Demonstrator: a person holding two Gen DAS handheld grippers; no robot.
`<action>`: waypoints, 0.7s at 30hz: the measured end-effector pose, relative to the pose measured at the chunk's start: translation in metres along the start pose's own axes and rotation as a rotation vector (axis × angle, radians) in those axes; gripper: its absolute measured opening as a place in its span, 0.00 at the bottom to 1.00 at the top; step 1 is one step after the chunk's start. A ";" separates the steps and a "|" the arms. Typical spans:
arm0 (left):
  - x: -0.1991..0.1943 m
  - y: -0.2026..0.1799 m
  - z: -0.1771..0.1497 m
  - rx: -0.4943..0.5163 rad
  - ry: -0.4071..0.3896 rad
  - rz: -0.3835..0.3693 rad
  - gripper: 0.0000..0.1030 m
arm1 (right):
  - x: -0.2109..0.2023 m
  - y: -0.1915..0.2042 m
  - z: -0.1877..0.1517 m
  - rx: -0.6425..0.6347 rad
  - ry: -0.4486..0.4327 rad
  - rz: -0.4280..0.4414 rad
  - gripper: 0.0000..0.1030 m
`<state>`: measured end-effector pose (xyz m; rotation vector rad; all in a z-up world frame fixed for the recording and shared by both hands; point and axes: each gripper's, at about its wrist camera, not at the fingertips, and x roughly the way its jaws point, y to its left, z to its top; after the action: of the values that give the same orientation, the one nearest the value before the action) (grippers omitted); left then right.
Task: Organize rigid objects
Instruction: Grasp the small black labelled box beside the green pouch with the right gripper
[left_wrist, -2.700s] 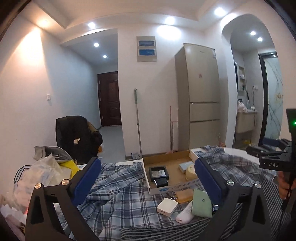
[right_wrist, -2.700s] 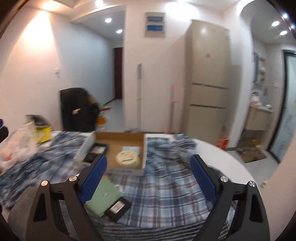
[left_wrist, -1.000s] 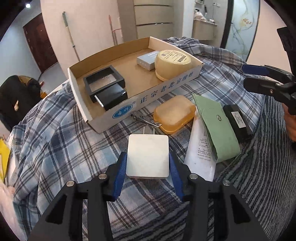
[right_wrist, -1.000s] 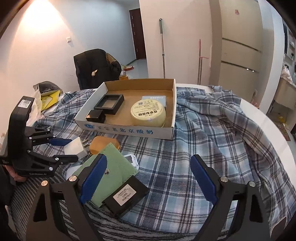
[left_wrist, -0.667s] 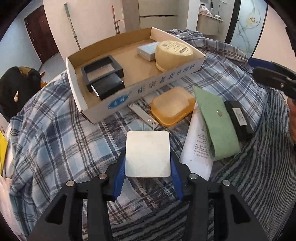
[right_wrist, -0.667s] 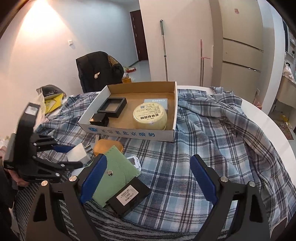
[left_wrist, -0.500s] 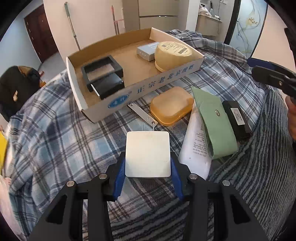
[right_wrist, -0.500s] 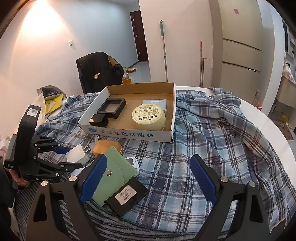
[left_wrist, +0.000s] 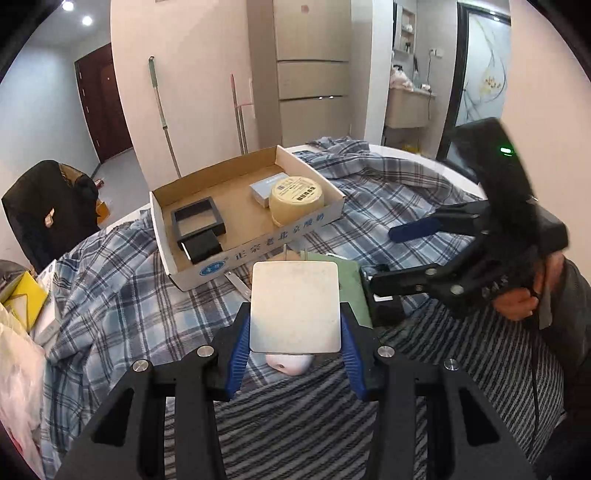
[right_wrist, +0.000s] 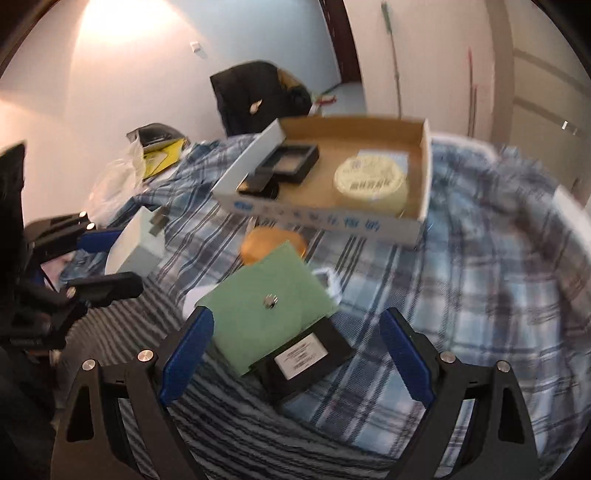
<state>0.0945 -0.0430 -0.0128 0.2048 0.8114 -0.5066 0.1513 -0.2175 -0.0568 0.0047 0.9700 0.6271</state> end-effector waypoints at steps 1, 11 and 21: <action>0.003 0.001 -0.003 -0.014 0.004 -0.019 0.45 | 0.003 -0.001 0.000 -0.004 0.009 -0.002 0.88; 0.034 0.008 -0.031 0.000 0.045 -0.109 0.45 | 0.028 -0.003 -0.004 0.000 0.103 0.007 0.88; 0.048 0.007 -0.040 -0.008 0.067 -0.022 0.45 | 0.037 0.022 -0.019 -0.178 0.191 -0.060 0.87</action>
<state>0.1006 -0.0391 -0.0756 0.2068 0.8818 -0.5195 0.1411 -0.1864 -0.0900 -0.2449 1.0907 0.6654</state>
